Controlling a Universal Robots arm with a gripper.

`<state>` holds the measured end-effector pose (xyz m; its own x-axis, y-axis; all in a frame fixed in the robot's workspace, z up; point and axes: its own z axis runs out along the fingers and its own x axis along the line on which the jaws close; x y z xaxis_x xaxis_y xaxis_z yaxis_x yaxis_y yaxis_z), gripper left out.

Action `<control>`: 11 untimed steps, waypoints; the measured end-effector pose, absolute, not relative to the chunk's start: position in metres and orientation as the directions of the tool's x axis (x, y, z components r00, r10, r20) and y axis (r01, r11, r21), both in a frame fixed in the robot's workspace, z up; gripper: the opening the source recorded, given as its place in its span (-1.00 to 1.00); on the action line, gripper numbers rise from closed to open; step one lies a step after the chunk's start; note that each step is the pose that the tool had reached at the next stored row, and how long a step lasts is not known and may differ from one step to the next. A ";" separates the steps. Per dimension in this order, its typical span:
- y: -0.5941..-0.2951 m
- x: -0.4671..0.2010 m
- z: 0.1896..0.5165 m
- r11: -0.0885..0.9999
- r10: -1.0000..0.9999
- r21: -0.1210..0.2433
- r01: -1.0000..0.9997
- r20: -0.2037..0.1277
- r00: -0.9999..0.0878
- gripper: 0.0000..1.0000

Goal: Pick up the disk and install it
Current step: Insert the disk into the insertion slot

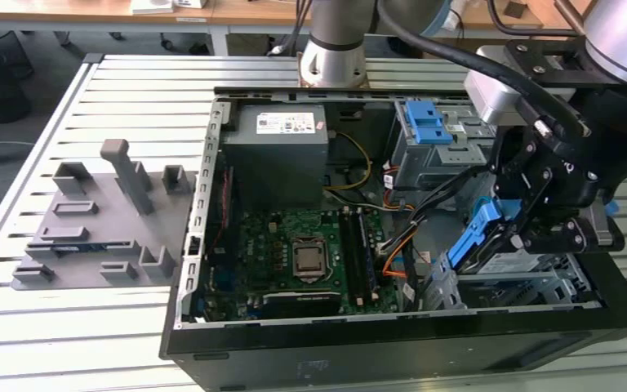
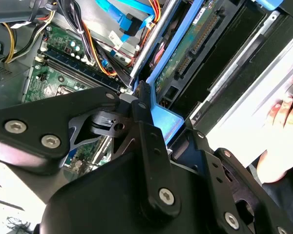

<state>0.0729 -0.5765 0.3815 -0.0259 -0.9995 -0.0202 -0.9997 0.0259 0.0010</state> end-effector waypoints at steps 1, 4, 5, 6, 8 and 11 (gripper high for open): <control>-0.577 0.073 0.381 0.026 -0.999 0.001 -1.000 -0.020 -0.026 -0.26; -0.577 0.073 0.378 0.026 -0.999 0.001 -1.000 -0.020 -0.026 -0.26; -0.577 0.073 0.377 0.026 -0.999 0.001 -1.000 -0.020 -0.026 -0.26; -0.577 0.073 0.376 0.026 -0.999 0.001 -1.000 -0.020 -0.026 -0.26; -0.577 0.073 0.374 0.026 -0.999 0.001 -1.000 -0.020 -0.026 -0.26; -0.577 0.073 0.371 0.026 -0.999 0.001 -1.000 -0.020 -0.026 -0.26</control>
